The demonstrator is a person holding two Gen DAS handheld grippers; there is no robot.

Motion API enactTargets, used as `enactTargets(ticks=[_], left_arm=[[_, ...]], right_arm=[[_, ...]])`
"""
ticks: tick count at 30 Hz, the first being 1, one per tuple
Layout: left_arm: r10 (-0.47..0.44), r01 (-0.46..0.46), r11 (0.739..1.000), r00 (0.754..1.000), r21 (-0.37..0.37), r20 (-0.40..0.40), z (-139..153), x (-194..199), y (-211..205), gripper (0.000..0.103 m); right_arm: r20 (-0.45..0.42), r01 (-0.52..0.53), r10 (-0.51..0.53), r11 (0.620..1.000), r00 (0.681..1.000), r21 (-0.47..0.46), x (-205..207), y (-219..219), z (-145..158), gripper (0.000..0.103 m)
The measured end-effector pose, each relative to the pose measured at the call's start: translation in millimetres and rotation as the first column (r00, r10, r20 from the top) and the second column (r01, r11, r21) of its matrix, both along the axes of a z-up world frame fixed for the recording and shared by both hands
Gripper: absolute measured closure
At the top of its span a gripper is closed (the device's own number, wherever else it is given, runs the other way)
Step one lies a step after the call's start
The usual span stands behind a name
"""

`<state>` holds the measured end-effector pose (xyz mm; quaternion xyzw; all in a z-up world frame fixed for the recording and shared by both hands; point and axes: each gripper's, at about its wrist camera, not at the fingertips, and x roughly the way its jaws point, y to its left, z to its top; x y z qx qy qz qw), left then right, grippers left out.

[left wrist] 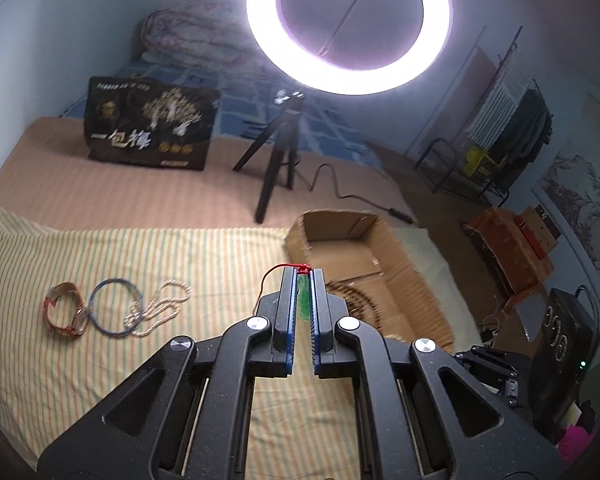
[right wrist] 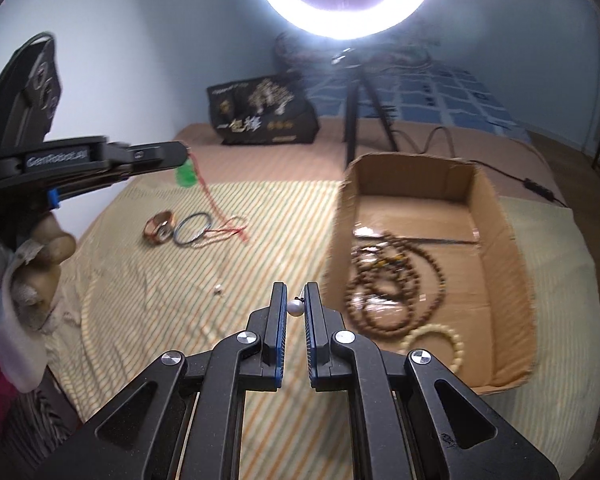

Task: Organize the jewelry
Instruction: 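Carry the pendant with left tool while right tool carries the pearl stud to the box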

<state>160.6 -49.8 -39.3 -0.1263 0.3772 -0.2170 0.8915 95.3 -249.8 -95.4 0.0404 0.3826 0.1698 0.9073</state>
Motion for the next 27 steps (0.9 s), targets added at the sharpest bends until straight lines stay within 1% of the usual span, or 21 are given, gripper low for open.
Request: enactTargets(ticks=[7,16,21,27], left_arm=[[-0.044,0.045,0.999,0.998,-0.026,0.041,20.2,-5.4,-30.2,0.099],[-0.129,0.131,0.991,0.989,-0.030,0.066,32.2,-16.4,-76.9,0.099],[-0.164,0.166,0.986,0.984,-0.022,0.067,31.0,-19.9,-97.5,0.099],[-0.183,0.183,0.983,0.982,0.003,0.036,16.3,-16.8,-115.4,0.099]], right_arm=[[0.016,0.078,-0.078,0.997,0.997,0.015,-1.5,-38.4,9.3,0.096],[0.002,0.172,-0.172,0.985,0.985,0.022,-2.2,-79.0,4.7,0.096],[-0.009,0.202,-0.202,0.979,0.979,0.020,-0.8,-93.0,-0.6,0.096],[-0.027,0.216,-0.216,0.976,0.976,0.018,4.8,-98.6,-6.9,0.096]])
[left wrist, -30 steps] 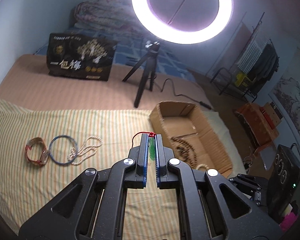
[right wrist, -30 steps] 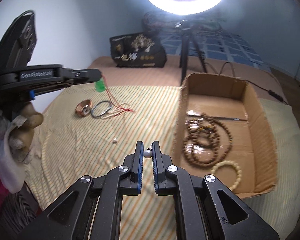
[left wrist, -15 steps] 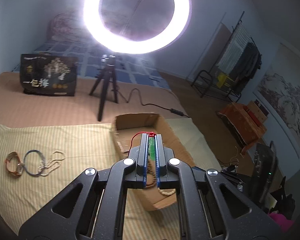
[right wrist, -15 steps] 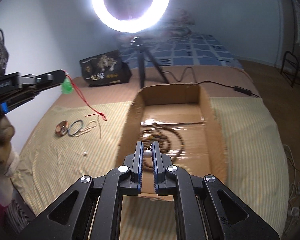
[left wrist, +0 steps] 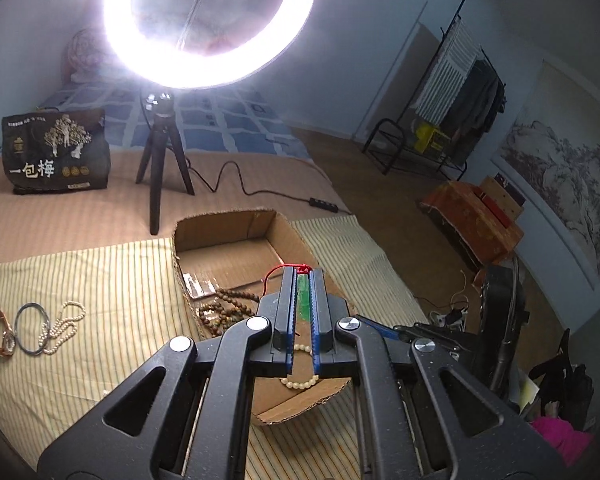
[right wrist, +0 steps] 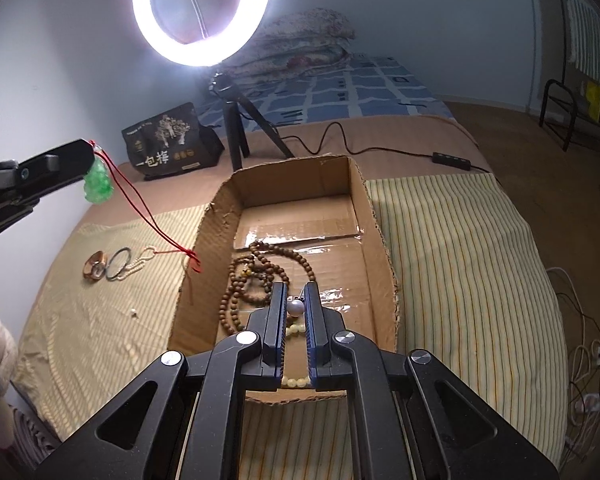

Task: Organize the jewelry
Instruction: 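Carry the pendant with left tool while right tool carries the pearl stud to the box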

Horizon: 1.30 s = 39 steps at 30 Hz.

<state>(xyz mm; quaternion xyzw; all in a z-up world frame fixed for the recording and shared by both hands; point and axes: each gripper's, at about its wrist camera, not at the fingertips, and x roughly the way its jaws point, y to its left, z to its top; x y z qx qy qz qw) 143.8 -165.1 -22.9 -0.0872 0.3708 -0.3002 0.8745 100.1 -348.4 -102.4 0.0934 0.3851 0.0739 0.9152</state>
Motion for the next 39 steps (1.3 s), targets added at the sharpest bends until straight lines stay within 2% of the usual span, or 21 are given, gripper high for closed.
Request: enactTargets(ticks=[20,39], left_arm=[[-0.043,0.064,0.984,0.991,0.167,-0.124,-72.4,4.6,-31.3,0.099],[-0.056,0.089,0.968,0.988,0.233,-0.146,-87.6,-3.3,-31.1,0.099]], right_arm=[[-0.065,0.017,-0.018,1.000,0.998,-0.016,15.7,-6.6,-24.0,0.096],[-0.065,0.015,-0.016,1.000,0.998,-0.015,16.7,-6.9,-24.0,0.096]])
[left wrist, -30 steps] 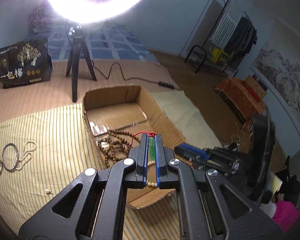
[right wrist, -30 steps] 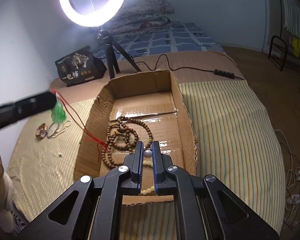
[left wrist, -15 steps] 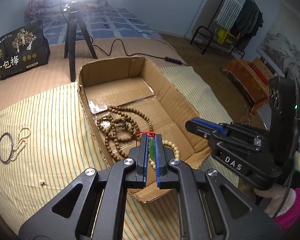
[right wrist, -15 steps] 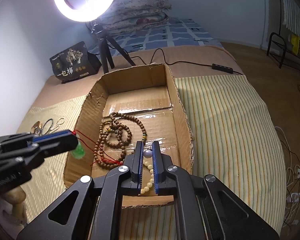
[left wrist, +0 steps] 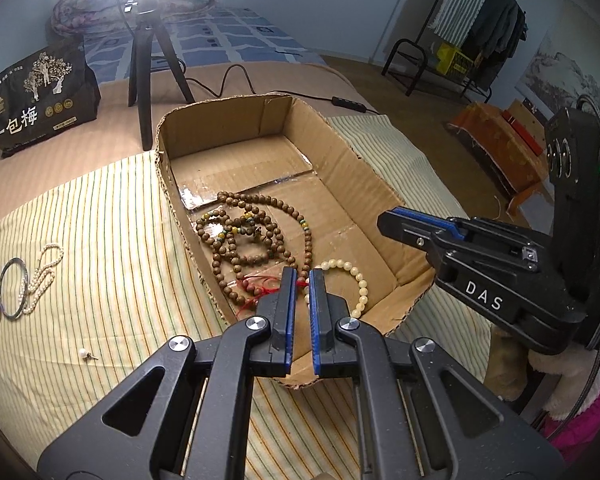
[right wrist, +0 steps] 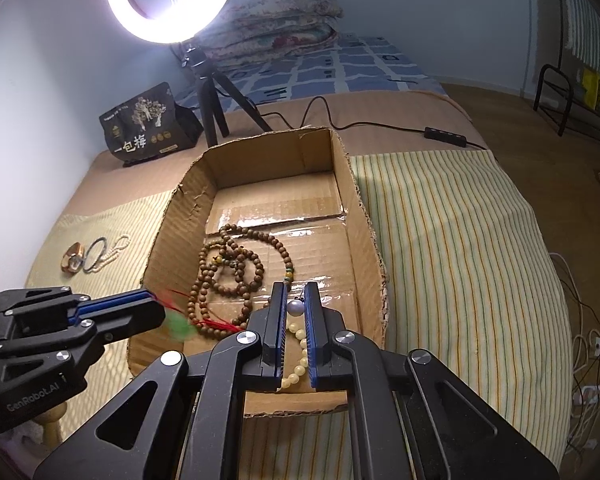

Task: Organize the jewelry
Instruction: 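Carry the pendant with left tool while right tool carries the pearl stud to the box, then open left tool over the box releasing the pendant while right tool releases the stud, then withdraw both open tools from the box back over the cloth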

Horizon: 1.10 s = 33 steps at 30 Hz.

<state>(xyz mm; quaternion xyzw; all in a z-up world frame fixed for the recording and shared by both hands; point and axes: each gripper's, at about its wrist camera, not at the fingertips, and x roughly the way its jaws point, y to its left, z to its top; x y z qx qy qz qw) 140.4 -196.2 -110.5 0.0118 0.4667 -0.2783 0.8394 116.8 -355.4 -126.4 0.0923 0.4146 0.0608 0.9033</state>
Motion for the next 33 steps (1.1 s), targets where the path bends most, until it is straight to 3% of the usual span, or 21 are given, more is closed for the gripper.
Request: enactTargets(ticks=[2,3,5,7,10,15,17,21,26,33], left_arm=[[0.005,-0.005,1.000,1.000,0.010,0.000,-0.7,-0.2,0.5,0.094],[0.007,-0.007,1.000,1.000,0.011,-0.001,-1.0,-1.0,0.9,0.083],[0.015,-0.015,1.000,1.000,0.015,0.005,-0.8,-2.0,2.2,0.063],[0.017,-0.018,1.000,1.000,0.017,0.012,-0.2,-2.6,3.5,0.061],[0.019,-0.019,1.000,1.000,0.025,0.019,0.4,-3.1,5.9,0.061],[0.023,-0.023,0.999,0.999,0.028,0.023,2.4,-5.1,10.4,0.061],[0.025,-0.025,0.999,0.999,0.030,0.025,3.5,-5.9,12.1,0.061],[0.034,-0.035,0.999,0.999,0.030,0.039,6.8,-9.0,16.1,0.044],[0.048,-0.050,0.998,0.998,0.033,0.049,11.0,-11.1,22.0,0.043],[0.058,-0.060,0.998,0.997,0.037,0.053,15.4,-14.1,33.0,0.036]], right_arm=[[0.000,0.006,-0.006,1.000,1.000,-0.010,-0.2,0.4,0.7,0.096],[-0.002,0.008,-0.008,1.000,1.000,-0.013,-0.1,0.2,1.2,0.096],[-0.005,0.017,-0.017,1.000,1.000,-0.014,0.4,-0.3,1.7,0.086],[-0.001,0.033,-0.033,0.999,0.999,-0.011,0.0,-2.0,3.0,0.062],[0.018,0.057,-0.056,0.998,0.998,-0.017,-1.3,-5.2,6.8,0.052],[0.028,0.080,-0.080,0.997,0.996,-0.013,-2.6,-7.9,10.9,0.048],[0.028,0.083,-0.083,0.996,0.996,-0.012,-2.3,-8.2,12.4,0.040],[0.039,0.095,-0.094,0.995,0.995,-0.008,-4.8,-7.1,16.1,0.035],[0.045,0.101,-0.101,0.995,0.994,0.003,-6.3,-5.7,20.3,0.027],[0.046,0.094,-0.094,0.996,0.995,0.009,-9.6,-1.6,24.0,0.025]])
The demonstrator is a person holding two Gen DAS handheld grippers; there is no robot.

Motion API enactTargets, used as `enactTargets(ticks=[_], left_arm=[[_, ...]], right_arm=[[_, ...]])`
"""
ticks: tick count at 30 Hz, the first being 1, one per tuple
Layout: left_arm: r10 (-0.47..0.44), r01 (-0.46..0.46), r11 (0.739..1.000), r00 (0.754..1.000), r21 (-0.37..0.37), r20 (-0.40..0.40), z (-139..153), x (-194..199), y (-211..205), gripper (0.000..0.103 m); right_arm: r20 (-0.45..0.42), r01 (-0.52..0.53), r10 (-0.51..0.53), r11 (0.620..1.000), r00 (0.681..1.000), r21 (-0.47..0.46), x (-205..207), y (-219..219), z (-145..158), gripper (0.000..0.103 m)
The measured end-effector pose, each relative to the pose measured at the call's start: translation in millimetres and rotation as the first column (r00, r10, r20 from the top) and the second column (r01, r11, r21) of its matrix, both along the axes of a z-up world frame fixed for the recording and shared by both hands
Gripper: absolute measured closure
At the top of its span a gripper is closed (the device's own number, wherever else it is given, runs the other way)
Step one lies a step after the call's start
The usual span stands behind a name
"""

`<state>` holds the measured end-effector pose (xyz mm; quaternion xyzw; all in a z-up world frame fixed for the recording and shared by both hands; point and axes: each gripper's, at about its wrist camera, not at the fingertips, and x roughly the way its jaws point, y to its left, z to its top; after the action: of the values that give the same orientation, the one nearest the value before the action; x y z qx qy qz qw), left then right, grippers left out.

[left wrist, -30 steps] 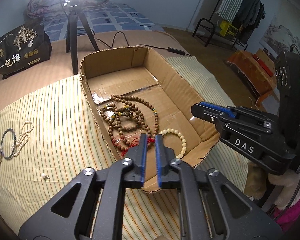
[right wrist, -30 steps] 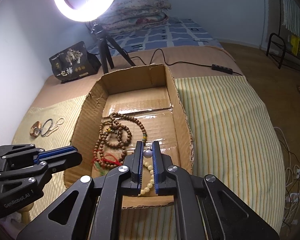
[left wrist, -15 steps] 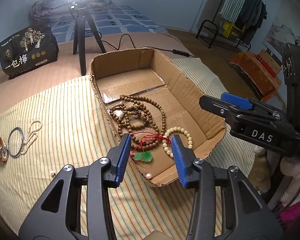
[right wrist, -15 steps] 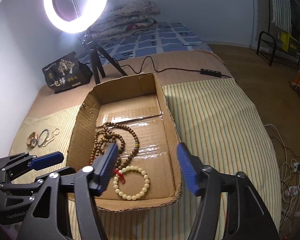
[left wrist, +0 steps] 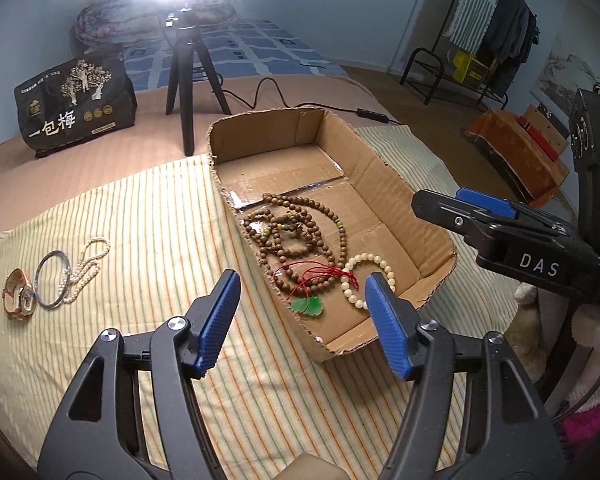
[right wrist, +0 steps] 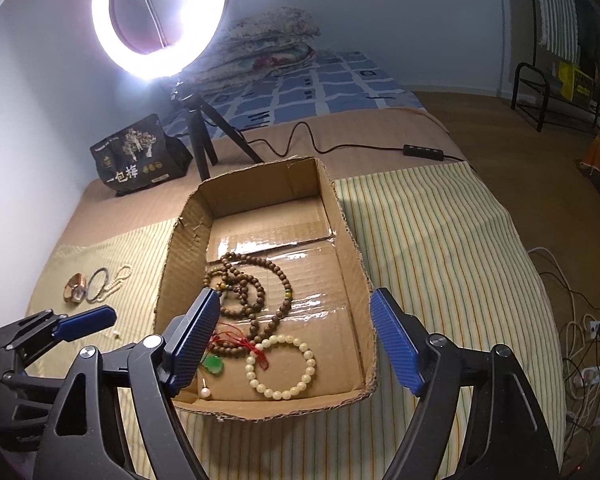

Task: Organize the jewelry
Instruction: 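Withdraw both open tools from the box back over the cloth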

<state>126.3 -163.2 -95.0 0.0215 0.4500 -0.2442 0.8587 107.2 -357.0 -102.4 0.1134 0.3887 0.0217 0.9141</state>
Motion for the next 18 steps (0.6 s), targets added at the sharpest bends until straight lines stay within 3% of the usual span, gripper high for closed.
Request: enactTargets(ticks=[18], left_arm=[[0.115,-0.115,0.993,0.993,-0.008,0.018,10.9,0.5,68.8,0.036]], right_arm=[[0.034,-0.039,0.038,0.999,0.999,0.023,-0.7,35.2,14.1,0.025]])
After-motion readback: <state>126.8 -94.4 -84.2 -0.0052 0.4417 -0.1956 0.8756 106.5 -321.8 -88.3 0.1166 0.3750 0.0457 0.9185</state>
